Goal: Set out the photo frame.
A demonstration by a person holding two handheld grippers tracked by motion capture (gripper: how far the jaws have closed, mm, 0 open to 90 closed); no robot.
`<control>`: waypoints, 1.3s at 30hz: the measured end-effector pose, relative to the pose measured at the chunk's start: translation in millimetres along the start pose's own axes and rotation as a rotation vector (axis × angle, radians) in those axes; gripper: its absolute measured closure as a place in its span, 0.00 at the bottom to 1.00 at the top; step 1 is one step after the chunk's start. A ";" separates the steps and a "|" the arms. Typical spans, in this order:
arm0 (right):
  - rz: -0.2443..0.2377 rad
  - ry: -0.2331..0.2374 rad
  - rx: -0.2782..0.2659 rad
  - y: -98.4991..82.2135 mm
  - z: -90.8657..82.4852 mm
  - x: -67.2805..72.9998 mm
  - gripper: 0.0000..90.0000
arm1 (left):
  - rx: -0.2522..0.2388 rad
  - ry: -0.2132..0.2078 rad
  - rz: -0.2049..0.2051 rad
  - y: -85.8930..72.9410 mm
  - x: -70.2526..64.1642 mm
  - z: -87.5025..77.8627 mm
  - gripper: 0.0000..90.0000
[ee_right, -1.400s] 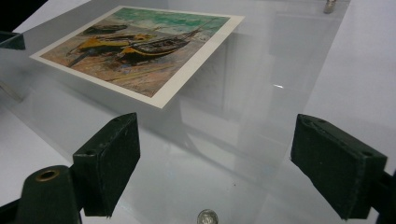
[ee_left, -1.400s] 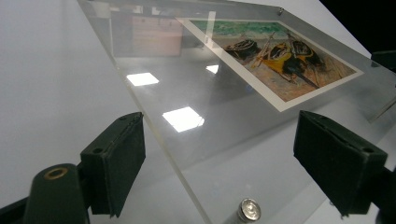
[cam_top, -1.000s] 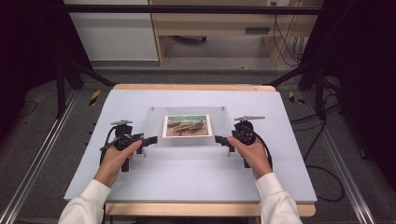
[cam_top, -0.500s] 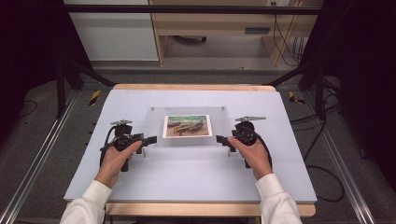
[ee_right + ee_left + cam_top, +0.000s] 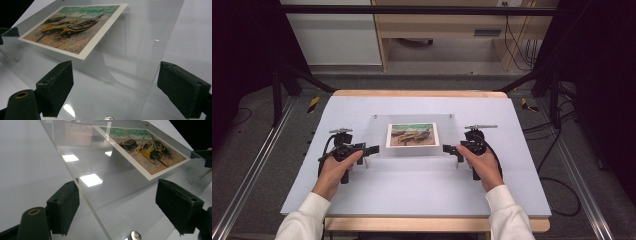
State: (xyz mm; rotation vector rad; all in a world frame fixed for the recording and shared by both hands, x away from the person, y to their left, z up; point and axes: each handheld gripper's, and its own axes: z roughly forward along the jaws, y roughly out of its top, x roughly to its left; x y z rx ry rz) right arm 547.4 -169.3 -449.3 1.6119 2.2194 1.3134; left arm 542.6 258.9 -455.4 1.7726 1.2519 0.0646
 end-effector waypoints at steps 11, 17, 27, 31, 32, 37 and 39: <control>0.055 0.051 0.015 -2.0 2.1 -2.8 0.18 | 0.009 -0.002 0.006 0.9 -0.3 -0.5 0.21; 0.040 0.053 0.001 -5.6 -1.5 -2.5 0.18 | -0.008 0.007 0.011 -1.9 -3.3 -2.1 0.24; -0.054 0.015 -0.016 -12.1 -15.5 9.3 0.22 | -0.056 0.047 0.069 -11.3 -14.9 -16.6 0.34; -0.080 0.001 -0.036 -18.2 -22.0 14.4 0.25 | -0.067 0.065 0.097 -17.5 -21.8 -22.8 0.37; -0.096 -0.004 -0.040 -19.7 -23.5 15.0 0.25 | -0.073 0.069 0.105 -19.2 -23.0 -24.2 0.37; -0.147 -0.031 -0.052 -25.9 -30.0 22.0 0.28 | -0.091 0.083 0.140 -26.9 -28.7 -31.5 0.41; -0.175 -0.046 -0.059 -29.0 -32.5 24.7 0.28 | -0.092 0.093 0.155 -29.0 -31.2 -34.2 0.42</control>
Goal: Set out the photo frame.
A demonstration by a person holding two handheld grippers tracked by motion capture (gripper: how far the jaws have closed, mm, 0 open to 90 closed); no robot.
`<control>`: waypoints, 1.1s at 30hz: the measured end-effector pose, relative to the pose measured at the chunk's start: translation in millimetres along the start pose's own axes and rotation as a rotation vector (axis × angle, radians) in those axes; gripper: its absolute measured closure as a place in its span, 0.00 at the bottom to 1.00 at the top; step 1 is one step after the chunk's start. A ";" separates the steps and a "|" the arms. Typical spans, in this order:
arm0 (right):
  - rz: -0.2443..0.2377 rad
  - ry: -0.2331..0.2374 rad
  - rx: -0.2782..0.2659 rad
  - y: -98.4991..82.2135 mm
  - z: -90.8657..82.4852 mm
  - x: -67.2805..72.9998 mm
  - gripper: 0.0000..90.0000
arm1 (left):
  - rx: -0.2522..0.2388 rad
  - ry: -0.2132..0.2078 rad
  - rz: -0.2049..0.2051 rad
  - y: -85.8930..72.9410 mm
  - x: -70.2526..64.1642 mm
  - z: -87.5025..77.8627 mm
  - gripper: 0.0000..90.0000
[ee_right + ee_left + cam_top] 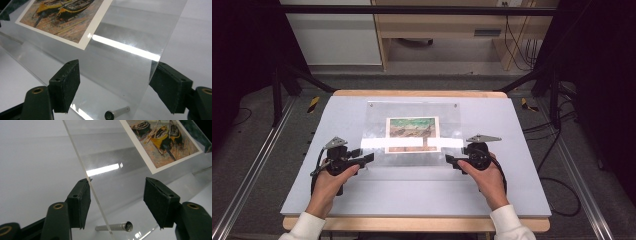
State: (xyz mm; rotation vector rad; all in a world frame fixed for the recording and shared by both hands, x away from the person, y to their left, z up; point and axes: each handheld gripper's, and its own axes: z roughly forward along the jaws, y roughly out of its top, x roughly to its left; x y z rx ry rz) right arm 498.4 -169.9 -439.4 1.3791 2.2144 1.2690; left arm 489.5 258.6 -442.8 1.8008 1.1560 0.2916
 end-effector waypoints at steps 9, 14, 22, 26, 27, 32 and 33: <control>-0.056 -0.031 -0.034 -11.2 -11.0 9.2 0.35 | -0.027 0.025 0.010 -10.1 -7.7 -11.6 0.51; -0.094 -0.045 -0.039 -15.8 -16.5 12.3 0.40 | -0.036 0.033 0.007 -15.2 -10.8 -17.2 0.56; -0.112 -0.057 -0.053 -24.1 -23.3 15.9 0.47 | -0.044 0.047 0.012 -21.2 -15.1 -22.5 0.61; -0.115 -0.072 -0.051 -27.4 -26.3 19.1 0.50 | -0.045 0.060 0.011 -24.2 -18.2 -25.5 0.63; -0.121 -0.073 -0.054 -28.1 -26.9 19.0 0.52 | -0.046 0.061 0.011 -25.1 -18.6 -26.2 0.64; -0.124 -0.076 -0.055 -31.2 -30.0 20.3 0.56 | -0.046 0.065 0.008 -28.3 -20.3 -29.0 0.66; -0.126 -0.079 -0.056 -32.0 -30.7 20.5 0.57 | -0.048 0.067 0.012 -29.7 -21.3 -29.7 0.66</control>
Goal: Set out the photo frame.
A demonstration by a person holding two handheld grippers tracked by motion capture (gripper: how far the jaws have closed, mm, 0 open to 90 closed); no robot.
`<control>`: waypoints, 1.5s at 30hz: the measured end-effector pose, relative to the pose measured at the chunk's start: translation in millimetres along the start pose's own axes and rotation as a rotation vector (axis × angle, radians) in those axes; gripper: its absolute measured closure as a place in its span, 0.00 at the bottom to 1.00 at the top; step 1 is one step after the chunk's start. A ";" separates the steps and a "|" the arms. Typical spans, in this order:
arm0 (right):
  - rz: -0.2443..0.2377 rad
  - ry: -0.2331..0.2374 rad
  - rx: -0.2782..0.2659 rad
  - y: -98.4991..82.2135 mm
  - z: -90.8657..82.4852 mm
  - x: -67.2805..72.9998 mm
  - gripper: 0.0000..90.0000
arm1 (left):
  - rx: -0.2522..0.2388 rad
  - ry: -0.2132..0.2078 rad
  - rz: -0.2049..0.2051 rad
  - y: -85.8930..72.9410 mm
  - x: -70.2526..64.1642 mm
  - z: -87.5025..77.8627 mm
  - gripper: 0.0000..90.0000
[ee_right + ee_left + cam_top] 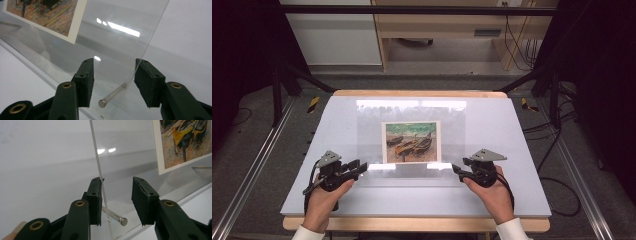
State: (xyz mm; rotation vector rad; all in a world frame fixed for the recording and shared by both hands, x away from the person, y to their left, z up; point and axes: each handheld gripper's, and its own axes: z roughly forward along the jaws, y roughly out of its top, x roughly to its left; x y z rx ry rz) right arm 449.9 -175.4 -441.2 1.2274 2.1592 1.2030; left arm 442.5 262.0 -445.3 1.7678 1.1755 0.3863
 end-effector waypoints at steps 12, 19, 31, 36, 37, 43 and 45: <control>0.000 -0.001 0.008 -8.3 -8.1 2.3 0.67 | 0.007 0.002 0.010 -7.8 -3.7 -6.5 0.70; -0.016 0.006 0.013 -12.6 -10.8 3.5 0.71 | 0.018 0.001 0.022 -11.9 -5.3 -9.6 0.72; -0.022 0.013 0.014 -16.7 -13.0 4.5 0.72 | 0.025 0.002 0.025 -15.6 -6.4 -11.5 0.74; -0.021 0.012 0.019 -18.1 -13.9 5.5 0.72 | 0.028 0.004 0.027 -16.8 -7.6 -11.9 0.74; -0.021 0.013 0.020 -18.3 -14.0 5.5 0.72 | 0.030 0.003 0.029 -17.0 -7.5 -12.1 0.74; -0.019 0.012 0.022 -19.7 -14.6 6.5 0.73 | 0.035 0.003 0.038 -18.0 -8.1 -12.5 0.73; -0.021 0.013 0.023 -20.1 -14.8 6.7 0.73 | 0.037 0.003 0.039 -18.2 -8.4 -12.6 0.73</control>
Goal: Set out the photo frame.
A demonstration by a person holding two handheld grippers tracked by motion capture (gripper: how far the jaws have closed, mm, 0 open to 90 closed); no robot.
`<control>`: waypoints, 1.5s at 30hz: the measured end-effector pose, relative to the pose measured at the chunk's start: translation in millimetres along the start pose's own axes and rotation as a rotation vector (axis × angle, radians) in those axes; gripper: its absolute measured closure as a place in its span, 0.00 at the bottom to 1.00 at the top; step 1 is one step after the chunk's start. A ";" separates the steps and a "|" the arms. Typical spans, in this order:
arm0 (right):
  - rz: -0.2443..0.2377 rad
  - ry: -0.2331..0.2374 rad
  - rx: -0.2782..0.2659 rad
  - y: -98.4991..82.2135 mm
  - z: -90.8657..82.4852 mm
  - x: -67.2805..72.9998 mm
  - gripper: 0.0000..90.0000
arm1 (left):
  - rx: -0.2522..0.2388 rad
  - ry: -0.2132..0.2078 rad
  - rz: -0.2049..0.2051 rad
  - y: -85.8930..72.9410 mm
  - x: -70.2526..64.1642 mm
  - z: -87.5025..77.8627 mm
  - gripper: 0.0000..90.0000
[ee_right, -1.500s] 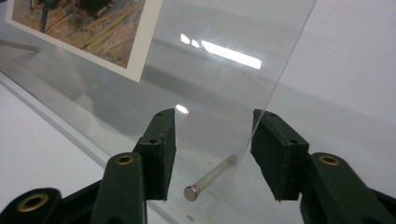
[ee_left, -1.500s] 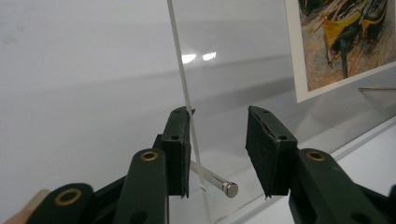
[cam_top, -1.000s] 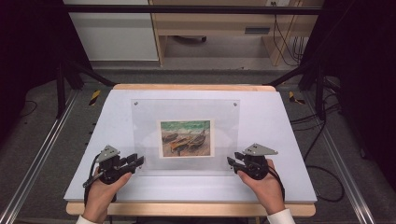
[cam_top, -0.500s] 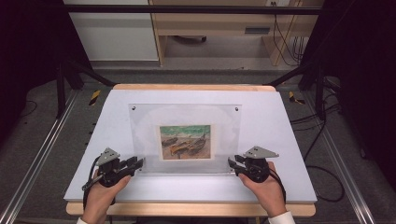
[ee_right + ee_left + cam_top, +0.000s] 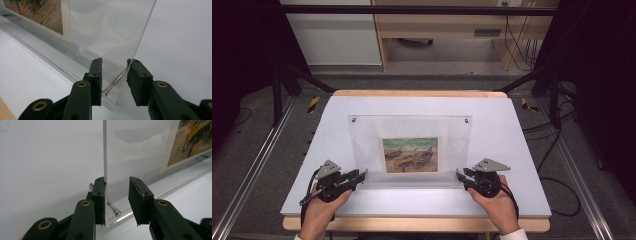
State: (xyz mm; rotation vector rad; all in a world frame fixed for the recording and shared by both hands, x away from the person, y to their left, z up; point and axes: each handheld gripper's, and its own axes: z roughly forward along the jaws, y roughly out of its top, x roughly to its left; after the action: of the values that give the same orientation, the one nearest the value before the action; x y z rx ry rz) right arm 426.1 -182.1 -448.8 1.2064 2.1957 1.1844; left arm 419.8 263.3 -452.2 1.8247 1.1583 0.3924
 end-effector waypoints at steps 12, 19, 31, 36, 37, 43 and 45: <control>-0.003 0.004 0.006 -1.9 -0.9 0.3 0.73 | 0.010 0.002 0.012 -1.0 -1.0 -0.6 0.73; 0.000 0.003 0.010 -2.3 -1.1 0.8 0.73 | 0.015 0.001 0.018 -1.1 -1.2 -0.6 0.73; -0.007 0.004 0.009 -2.6 -0.9 0.9 0.73 | 0.020 0.002 0.021 -1.3 -1.9 -0.5 0.73; -0.012 0.001 0.013 -3.6 -1.3 1.6 0.73 | 0.027 0.002 0.030 -2.2 -2.8 -0.7 0.72; -0.011 0.002 0.013 -4.0 -1.4 2.0 0.73 | 0.033 0.002 0.038 -2.7 -2.8 -1.0 0.72; -0.014 0.008 0.028 -7.1 -2.5 3.4 0.74 | 0.049 0.010 0.063 -5.1 -6.2 -0.7 0.71; -0.017 0.007 0.026 -7.0 -2.4 3.4 0.74 | 0.050 0.009 0.062 -5.1 -5.9 -0.9 0.71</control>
State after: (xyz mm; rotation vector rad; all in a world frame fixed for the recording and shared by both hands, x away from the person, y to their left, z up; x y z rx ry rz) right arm 419.1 -182.5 -452.9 1.1932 2.2287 1.1580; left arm 413.4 259.5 -454.8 1.9075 1.1285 0.4112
